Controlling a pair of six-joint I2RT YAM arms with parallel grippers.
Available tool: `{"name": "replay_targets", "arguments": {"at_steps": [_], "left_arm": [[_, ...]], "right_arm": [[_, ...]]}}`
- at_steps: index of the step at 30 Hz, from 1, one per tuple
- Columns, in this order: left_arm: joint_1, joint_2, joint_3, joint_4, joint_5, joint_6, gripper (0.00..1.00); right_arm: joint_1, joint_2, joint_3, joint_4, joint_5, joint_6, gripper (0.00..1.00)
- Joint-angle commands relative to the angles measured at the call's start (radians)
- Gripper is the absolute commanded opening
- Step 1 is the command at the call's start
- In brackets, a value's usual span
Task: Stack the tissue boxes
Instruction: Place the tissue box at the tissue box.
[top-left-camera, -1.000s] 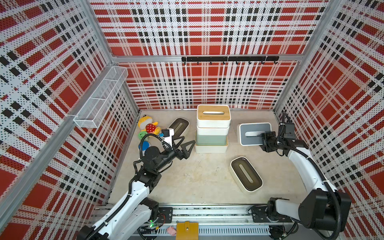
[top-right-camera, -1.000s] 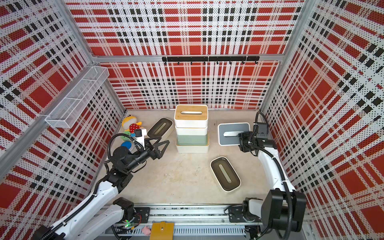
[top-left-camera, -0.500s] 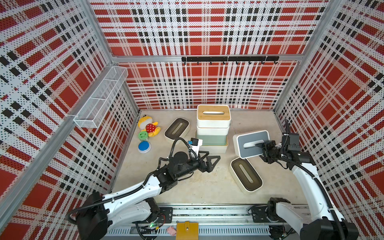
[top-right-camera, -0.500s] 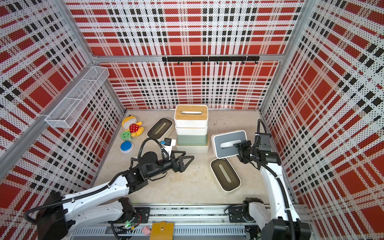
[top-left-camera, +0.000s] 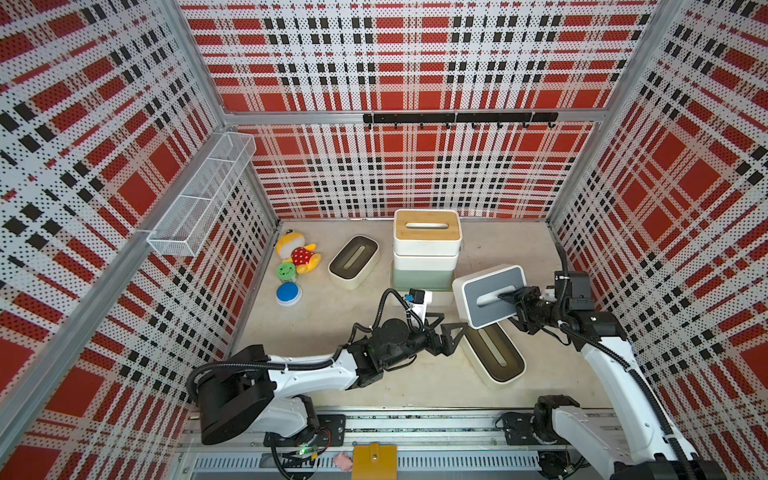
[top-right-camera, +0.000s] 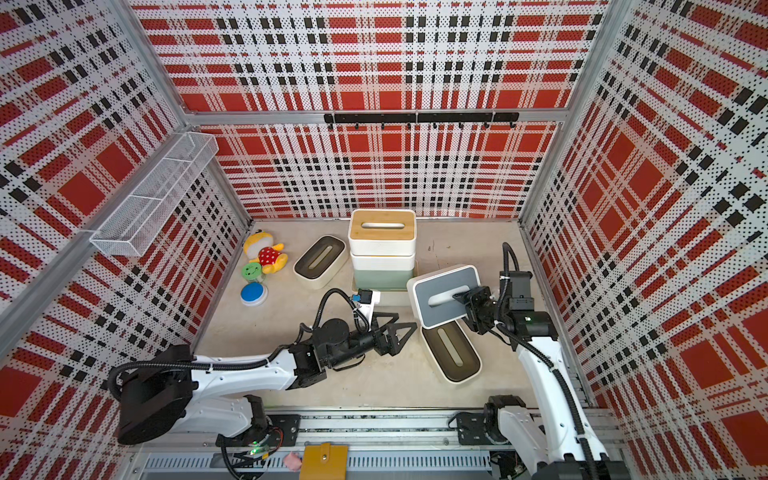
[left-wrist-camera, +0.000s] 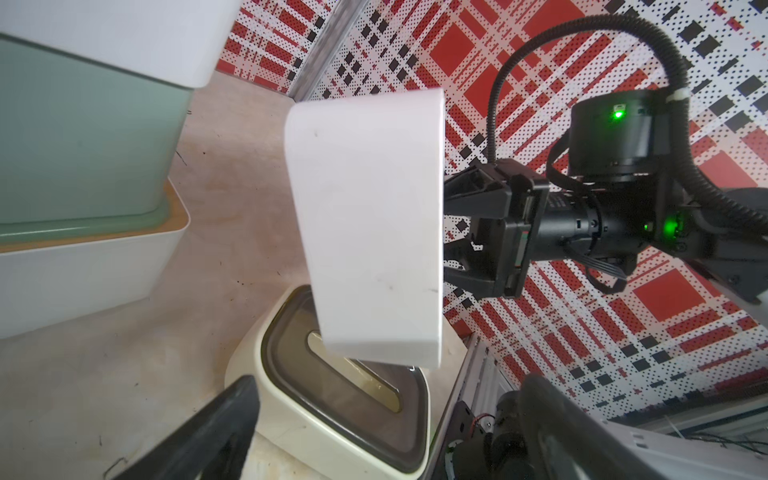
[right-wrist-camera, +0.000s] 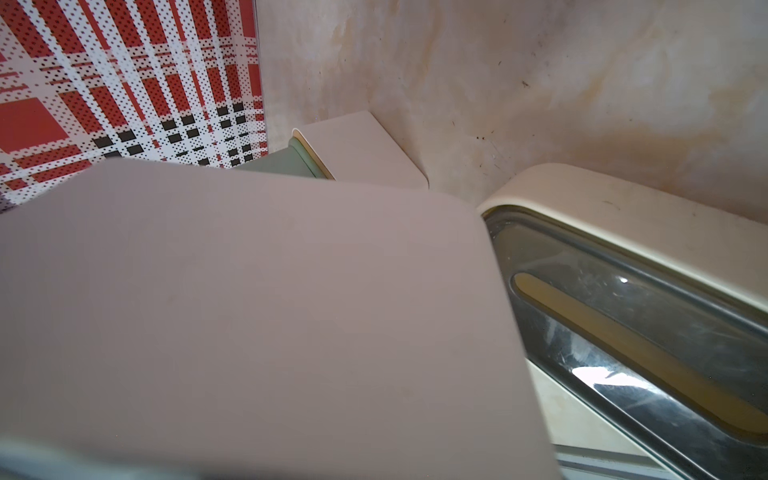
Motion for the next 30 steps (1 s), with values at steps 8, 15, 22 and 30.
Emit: {"name": "replay_targets", "arguments": {"at_steps": [8, 15, 22, 30], "left_arm": [[-0.017, 0.121, 0.073, 0.189, -0.022, -0.057, 1.0], [-0.034, 0.155, 0.077, 0.255, -0.014, -0.073, 0.91], [-0.037, 0.157, 0.072, 0.259, -0.024, -0.088, 0.83], [-0.038, 0.181, 0.087, 0.263, -0.035, -0.098, 0.77]], "right_arm": [[0.014, -0.051, -0.01, 0.091, -0.051, 0.035, 0.5], [0.014, -0.062, -0.017, 0.096, -0.047, 0.036, 0.5], [0.015, -0.066, -0.029, 0.11, -0.049, 0.044, 0.5], [0.016, -0.07, -0.035, 0.12, -0.057, 0.053, 0.51]]}}
